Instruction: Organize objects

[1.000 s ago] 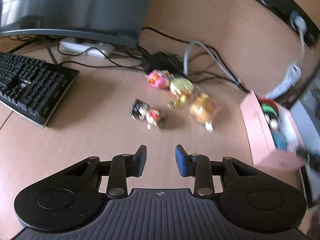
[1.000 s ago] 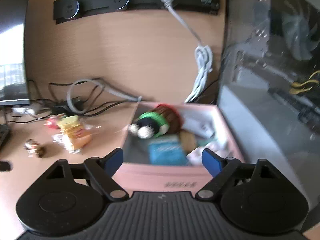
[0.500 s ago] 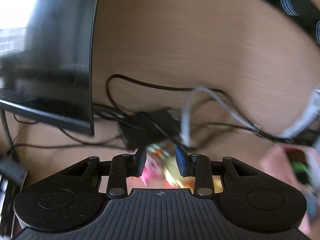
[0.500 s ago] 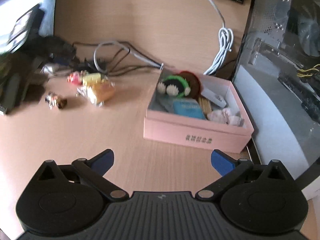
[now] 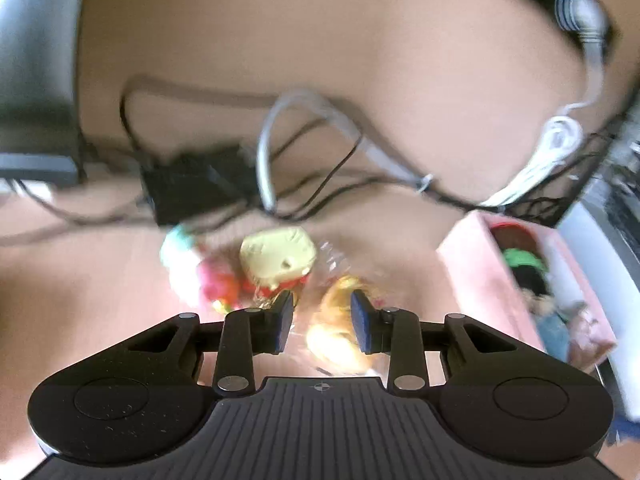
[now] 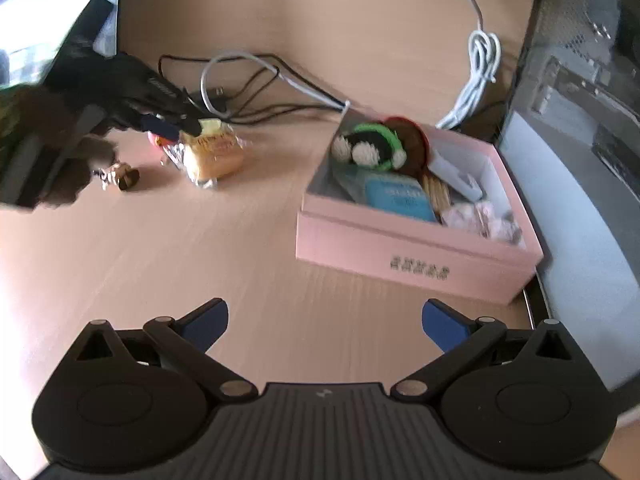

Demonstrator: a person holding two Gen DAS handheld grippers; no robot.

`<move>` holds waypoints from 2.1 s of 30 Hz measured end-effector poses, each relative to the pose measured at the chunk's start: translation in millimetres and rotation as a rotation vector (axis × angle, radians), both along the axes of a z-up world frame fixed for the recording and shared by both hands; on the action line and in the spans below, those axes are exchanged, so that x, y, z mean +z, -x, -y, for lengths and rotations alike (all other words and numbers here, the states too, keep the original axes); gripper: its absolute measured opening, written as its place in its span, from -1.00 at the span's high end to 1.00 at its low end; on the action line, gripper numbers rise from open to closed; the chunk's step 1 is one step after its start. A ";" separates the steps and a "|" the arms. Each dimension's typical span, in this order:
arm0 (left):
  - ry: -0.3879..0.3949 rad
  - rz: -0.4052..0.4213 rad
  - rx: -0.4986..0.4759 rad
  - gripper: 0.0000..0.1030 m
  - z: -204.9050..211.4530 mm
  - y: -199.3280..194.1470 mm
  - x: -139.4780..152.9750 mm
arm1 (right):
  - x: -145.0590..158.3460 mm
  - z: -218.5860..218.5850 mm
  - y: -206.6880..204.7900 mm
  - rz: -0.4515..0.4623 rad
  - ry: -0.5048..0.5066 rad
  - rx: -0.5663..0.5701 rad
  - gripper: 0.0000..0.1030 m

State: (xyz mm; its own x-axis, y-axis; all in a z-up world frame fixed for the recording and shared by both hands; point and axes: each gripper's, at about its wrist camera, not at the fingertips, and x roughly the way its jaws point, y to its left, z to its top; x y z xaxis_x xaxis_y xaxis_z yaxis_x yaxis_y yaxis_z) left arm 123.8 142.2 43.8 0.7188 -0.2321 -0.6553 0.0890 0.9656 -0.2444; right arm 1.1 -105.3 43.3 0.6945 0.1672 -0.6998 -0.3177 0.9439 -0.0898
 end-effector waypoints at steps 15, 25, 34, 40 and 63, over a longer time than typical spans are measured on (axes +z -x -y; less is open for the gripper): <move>-0.340 -0.086 -0.163 -0.41 70.7 -46.6 -49.7 | -13.2 0.5 -9.4 -0.084 -0.020 0.088 -1.00; -0.093 -0.100 -0.035 -0.10 32.3 4.7 -24.7 | -11.9 -4.7 -5.3 -0.046 -0.001 0.149 -1.00; 0.008 -0.066 0.325 -0.08 -78.7 151.3 17.7 | 11.8 -85.9 -73.4 0.013 -0.131 0.266 -0.93; 0.007 -0.028 0.493 -0.08 -143.4 208.7 28.6 | 10.1 -164.9 -163.8 -0.035 -0.196 0.170 -0.27; 0.123 -0.110 0.352 -0.08 -193.6 221.6 -14.0 | -32.3 -240.5 -103.7 -0.091 0.032 0.283 0.11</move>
State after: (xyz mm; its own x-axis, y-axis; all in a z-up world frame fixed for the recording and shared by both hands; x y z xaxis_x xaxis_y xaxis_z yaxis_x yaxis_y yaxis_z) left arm -97.8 335.8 29.8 0.6957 -0.0658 -0.7153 -0.2753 0.8954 -0.3501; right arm 104.9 135.2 11.0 0.5579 0.3218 -0.7650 -0.5757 0.8140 -0.0774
